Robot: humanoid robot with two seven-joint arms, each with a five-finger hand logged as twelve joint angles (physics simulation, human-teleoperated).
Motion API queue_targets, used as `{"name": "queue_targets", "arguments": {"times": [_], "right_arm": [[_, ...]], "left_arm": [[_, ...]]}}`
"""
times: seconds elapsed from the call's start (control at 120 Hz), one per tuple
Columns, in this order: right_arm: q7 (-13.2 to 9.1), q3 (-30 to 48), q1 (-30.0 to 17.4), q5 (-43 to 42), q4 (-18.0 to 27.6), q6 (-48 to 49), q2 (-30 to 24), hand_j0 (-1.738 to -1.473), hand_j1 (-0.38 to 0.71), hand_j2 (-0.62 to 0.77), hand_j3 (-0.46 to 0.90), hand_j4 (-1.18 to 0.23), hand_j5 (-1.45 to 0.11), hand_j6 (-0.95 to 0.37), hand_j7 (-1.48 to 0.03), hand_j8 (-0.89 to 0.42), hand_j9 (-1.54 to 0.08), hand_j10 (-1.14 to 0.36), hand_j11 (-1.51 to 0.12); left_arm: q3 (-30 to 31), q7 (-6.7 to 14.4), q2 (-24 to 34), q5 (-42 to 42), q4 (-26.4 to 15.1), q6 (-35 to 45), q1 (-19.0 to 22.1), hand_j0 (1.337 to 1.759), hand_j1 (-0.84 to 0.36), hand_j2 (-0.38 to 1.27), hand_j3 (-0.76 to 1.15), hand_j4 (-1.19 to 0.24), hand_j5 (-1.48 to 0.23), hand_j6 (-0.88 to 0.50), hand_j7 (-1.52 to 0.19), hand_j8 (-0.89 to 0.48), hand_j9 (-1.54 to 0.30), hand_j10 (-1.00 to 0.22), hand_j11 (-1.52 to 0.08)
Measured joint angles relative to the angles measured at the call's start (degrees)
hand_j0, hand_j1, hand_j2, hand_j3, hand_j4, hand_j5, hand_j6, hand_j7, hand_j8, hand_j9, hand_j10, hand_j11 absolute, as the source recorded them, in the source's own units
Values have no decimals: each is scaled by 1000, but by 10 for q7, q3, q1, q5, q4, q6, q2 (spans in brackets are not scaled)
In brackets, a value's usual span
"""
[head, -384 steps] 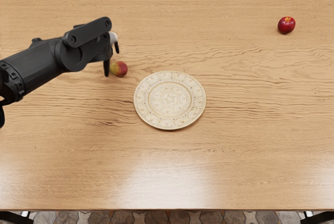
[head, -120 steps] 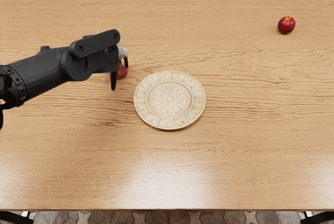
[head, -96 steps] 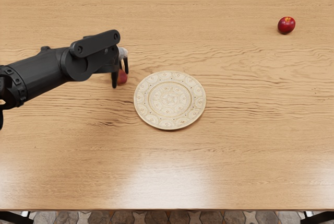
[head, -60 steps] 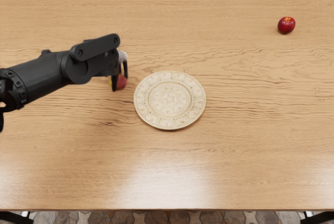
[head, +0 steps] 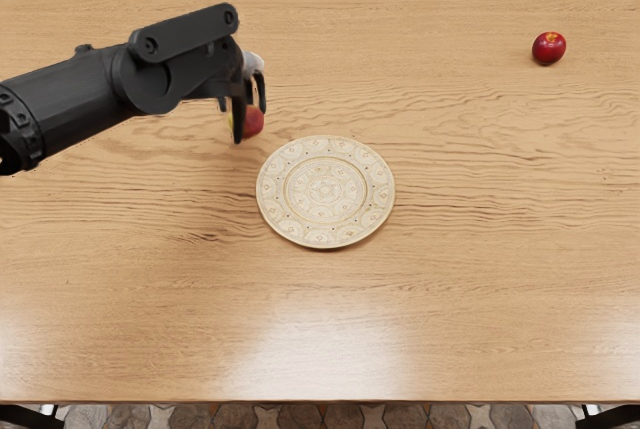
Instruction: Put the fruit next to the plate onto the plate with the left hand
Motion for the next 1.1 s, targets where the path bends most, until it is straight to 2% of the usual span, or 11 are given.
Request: {"name": "queue_targets", "arguments": {"times": [0.317, 0.433, 0.458, 0.467, 0.492, 0.5, 0.533, 0.592, 0.758, 0.958, 1.1], "right_arm": [[0, 0, 1, 0, 0, 0, 0, -1658, -349, 0, 0, 0, 0, 0, 0, 0, 0, 0, 0], [0, 0, 1, 0, 0, 0, 0, -1658, -349, 0, 0, 0, 0, 0, 0, 0, 0, 0, 0], [0, 0, 1, 0, 0, 0, 0, -1658, -349, 0, 0, 0, 0, 0, 0, 0, 0, 0, 0], [0, 0, 1, 0, 0, 0, 0, -1658, -349, 0, 0, 0, 0, 0, 0, 0, 0, 0, 0], [0, 0, 1, 0, 0, 0, 0, -1658, -349, 0, 0, 0, 0, 0, 0, 0, 0, 0, 0], [0, 0, 1, 0, 0, 0, 0, -1658, -349, 0, 0, 0, 0, 0, 0, 0, 0, 0, 0], [0, 0, 1, 0, 0, 0, 0, -1658, -349, 0, 0, 0, 0, 0, 0, 0, 0, 0, 0], [0, 0, 1, 0, 0, 0, 0, -1658, -349, 0, 0, 0, 0, 0, 0, 0, 0, 0, 0], [0, 0, 1, 0, 0, 0, 0, -1658, -349, 0, 0, 0, 0, 0, 0, 0, 0, 0, 0], [0, 0, 1, 0, 0, 0, 0, -1658, -349, 0, 0, 0, 0, 0, 0, 0, 0, 0, 0], [0, 0, 1, 0, 0, 0, 0, -1658, -349, 0, 0, 0, 0, 0, 0, 0, 0, 0, 0]], "left_arm": [[-21, 0, 0, -100, -72, -13, -61, 1658, -387, 719, 0, -648, -932, -464, -908, -589, -894, -677, -896], [-28, 0, 0, -127, -111, -13, -42, 1657, -366, 665, 0, -650, -930, -466, -911, -589, -898, -678, -899], [-29, 0, 0, -131, -117, -13, -33, 1658, -386, 727, 0, -636, -933, -447, -911, -586, -897, -678, -898], [-29, 0, 0, -132, -119, -14, -32, 1658, -417, 834, 0, -629, -936, -438, -911, -577, -897, -678, -898], [-30, 0, 0, -134, -123, -14, -29, 1658, -434, 797, 0, -623, -942, -435, -910, -569, -896, -679, -898], [-30, 0, 0, -135, -124, -14, -29, 1660, -414, 692, 0, -614, -939, -431, -905, -571, -891, -682, -892], [-31, 0, 0, -137, -129, -13, -29, 1658, -384, 610, 0, -612, -907, -425, -885, -554, -872, -667, -873], [-31, 0, 0, -138, -132, -13, -29, 1658, -225, 462, 0, -479, -707, -330, -690, -435, -680, -520, -681], [-72, 0, 0, -140, -135, -12, -28, 1658, 76, 208, 0, -229, -334, -163, -327, -210, -322, -247, -322], [-128, 0, 2, -191, -146, -12, -18, 1658, 230, 81, 0, -101, -144, -77, -141, -94, -139, -108, -139], [-225, 0, 104, -232, -179, -16, 46, 1658, 277, 43, 0, -62, -86, -50, -84, -59, -84, -65, -84]]}}
